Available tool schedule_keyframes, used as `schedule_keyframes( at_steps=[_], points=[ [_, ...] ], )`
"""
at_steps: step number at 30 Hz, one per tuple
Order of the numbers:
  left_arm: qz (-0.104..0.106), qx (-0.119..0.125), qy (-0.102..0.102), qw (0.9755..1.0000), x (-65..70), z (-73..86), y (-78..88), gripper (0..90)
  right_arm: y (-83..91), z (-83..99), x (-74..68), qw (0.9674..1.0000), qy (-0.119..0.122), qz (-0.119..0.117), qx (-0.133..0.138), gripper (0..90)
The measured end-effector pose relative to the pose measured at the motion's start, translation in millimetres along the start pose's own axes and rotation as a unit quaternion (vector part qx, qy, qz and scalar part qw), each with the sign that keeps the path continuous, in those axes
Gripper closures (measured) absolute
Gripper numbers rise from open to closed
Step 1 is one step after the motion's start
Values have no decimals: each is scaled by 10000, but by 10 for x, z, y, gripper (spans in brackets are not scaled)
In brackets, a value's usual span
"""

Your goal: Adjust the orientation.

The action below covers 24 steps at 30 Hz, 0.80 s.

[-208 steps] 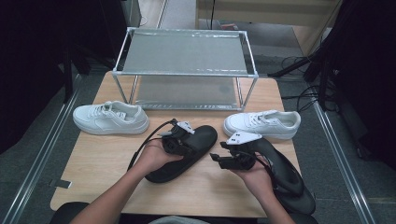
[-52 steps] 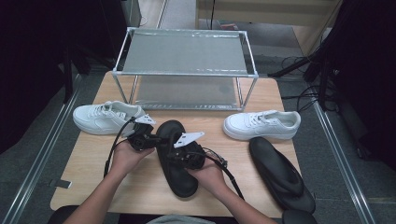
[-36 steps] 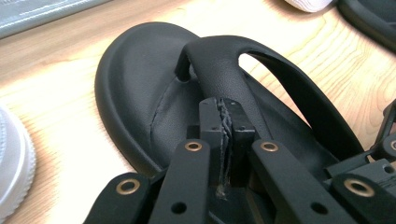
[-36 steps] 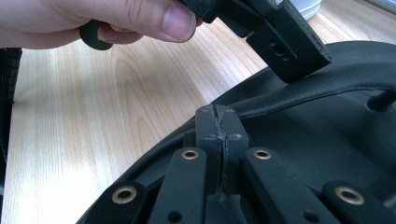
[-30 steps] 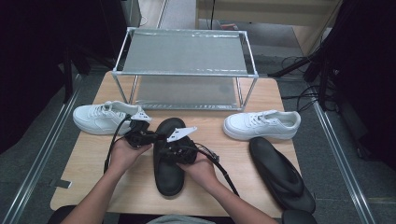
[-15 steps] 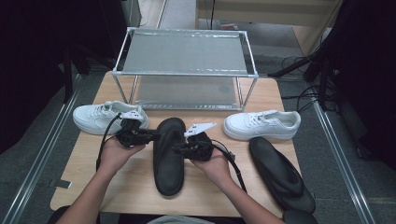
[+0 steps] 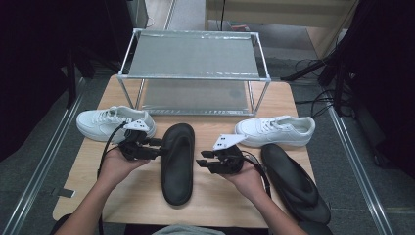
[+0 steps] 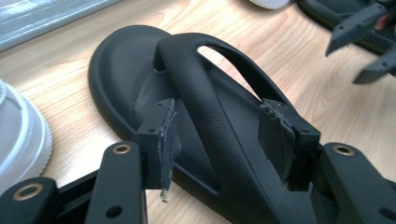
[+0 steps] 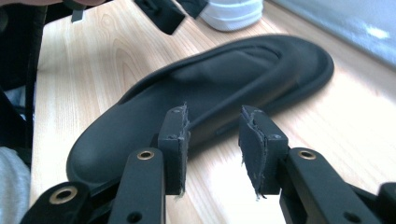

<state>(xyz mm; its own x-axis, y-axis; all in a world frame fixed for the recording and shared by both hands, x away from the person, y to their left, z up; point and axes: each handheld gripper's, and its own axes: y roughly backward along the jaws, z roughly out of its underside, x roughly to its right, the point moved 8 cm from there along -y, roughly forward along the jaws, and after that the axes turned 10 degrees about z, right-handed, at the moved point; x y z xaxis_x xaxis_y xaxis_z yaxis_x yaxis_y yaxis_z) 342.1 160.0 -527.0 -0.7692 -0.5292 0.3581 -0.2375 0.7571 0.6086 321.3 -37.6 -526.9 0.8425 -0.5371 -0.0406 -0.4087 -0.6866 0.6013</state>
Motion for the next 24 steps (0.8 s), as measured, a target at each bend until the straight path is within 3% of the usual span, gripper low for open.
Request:
schedule_keyframes(
  at_steps=[3,12,19,24],
  points=[
    [81,46,-65,9999,30,-2,22,448,53,35,44,9996,-276,-43,-16,622],
    [11,-91,-190,9998,62,84,14,407,391,132,162,9985,-479,228,162,560],
    [16,-203,-339,9992,110,103,-43,398,669,309,408,9965,-623,539,172,542],
    [10,-175,-263,9995,75,106,-26,396,779,388,565,9946,-778,673,160,538]
  ],
)
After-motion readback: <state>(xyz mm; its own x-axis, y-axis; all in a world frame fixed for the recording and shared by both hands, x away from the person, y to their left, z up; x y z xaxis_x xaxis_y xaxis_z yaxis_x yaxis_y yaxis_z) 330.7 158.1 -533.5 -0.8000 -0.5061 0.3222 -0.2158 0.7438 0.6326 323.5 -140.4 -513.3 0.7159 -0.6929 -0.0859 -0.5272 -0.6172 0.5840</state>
